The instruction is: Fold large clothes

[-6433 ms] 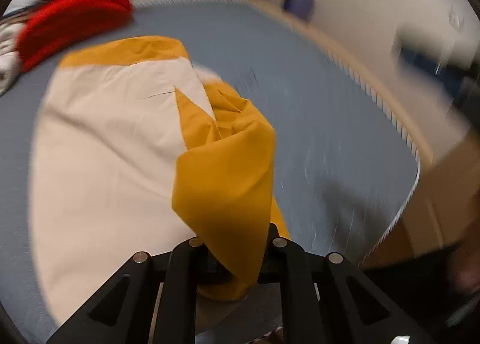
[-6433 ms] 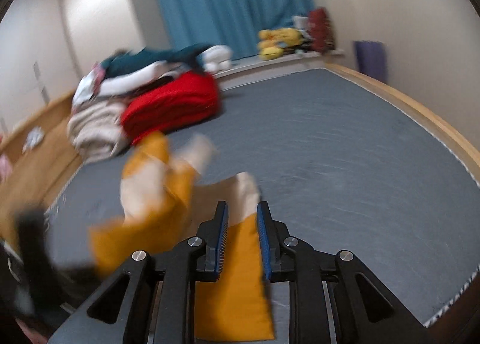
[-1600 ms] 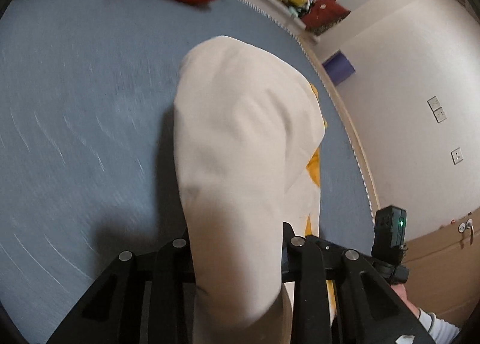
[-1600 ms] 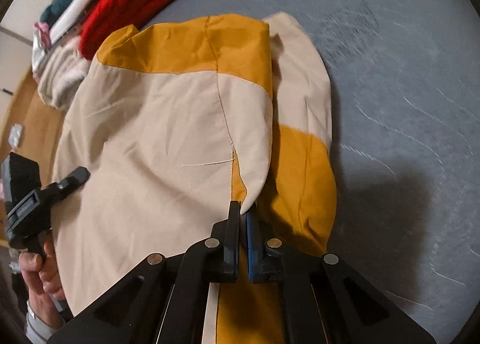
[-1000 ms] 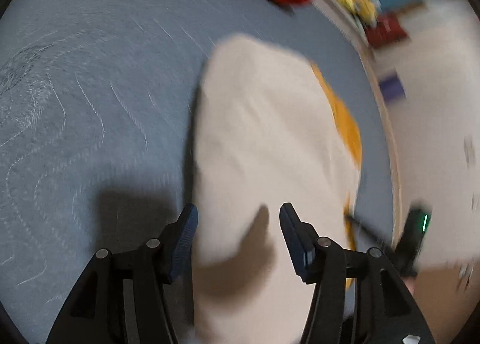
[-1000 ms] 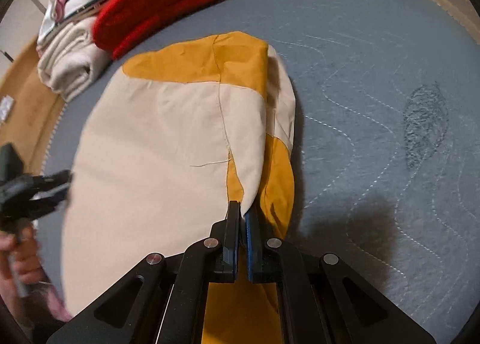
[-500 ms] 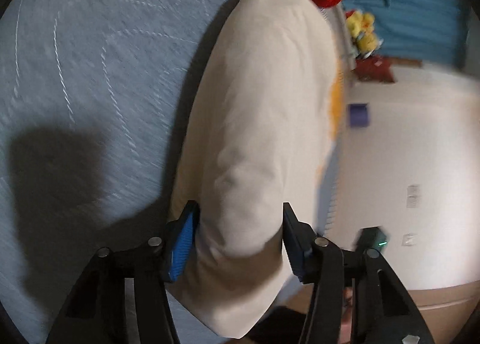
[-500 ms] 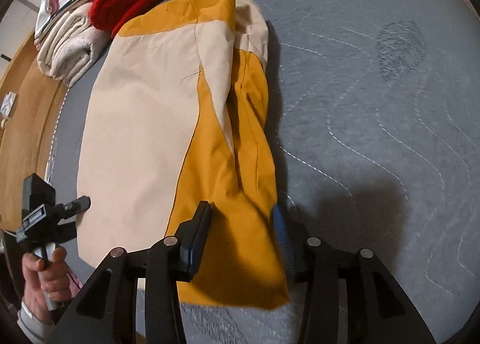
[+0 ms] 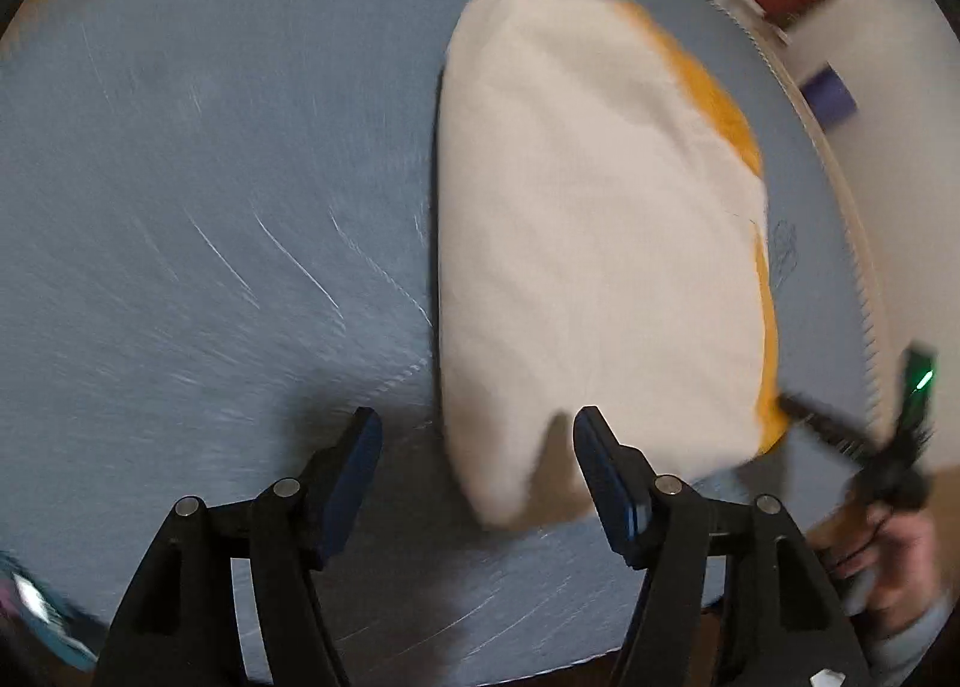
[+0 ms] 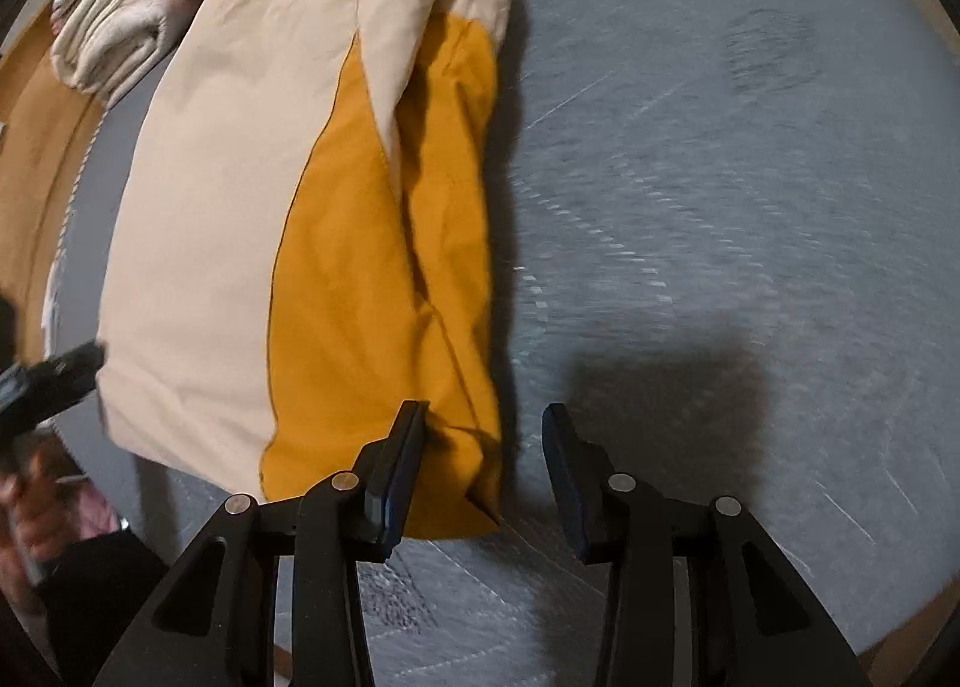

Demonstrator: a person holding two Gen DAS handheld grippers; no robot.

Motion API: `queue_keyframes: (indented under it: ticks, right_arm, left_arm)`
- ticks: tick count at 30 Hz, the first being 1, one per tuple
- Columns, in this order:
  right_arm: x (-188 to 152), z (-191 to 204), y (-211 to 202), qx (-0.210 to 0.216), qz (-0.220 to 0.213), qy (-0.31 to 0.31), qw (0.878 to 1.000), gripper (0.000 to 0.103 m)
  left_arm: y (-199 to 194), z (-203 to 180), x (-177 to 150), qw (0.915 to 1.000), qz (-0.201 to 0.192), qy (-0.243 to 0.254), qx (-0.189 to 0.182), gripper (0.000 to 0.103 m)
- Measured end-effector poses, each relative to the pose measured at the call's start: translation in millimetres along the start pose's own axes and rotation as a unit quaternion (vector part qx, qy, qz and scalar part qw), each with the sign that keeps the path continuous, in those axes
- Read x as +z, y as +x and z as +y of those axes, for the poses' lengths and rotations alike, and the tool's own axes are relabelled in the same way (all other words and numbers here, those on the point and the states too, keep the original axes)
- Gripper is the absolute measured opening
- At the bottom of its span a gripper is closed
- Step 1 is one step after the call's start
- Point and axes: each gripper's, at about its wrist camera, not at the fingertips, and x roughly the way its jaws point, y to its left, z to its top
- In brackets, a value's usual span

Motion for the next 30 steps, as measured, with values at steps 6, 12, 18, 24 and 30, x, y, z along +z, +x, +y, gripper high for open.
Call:
queue_keyframes:
  ticks: [6,12,18,24,30]
  right_arm:
    - [-53,27,-100,-0.072,-0.187,-0.019,0.98,0.049]
    - [-133,71,-168,-0.076,-0.303,-0.053,0.949,0.091]
    - [-196,84,-172,-0.07,-0.292,-0.047,0.953,0.096]
    - [-203,95,-154,-0.064,-0.277,-0.073,0.956,0.096]
    - [-194,101,-144,-0.062,-0.273,-0.077,0.957,0.096]
  left_arm:
    - [-89,-45,-74,0.984,-0.155,0.066,0.058,0.094]
    - [-115,-53,-156,0.9761,-0.204,0.043,0.062,0.102]
    - [-92,-82,-176,0.9791,-0.185,0.059,0.06,0.102]
    - [-86,-83,-174,0.9788,-0.185,0.059,0.065,0.102]
    - [-84,-84,-174,0.9777,-0.193,0.054,0.062,0.102]
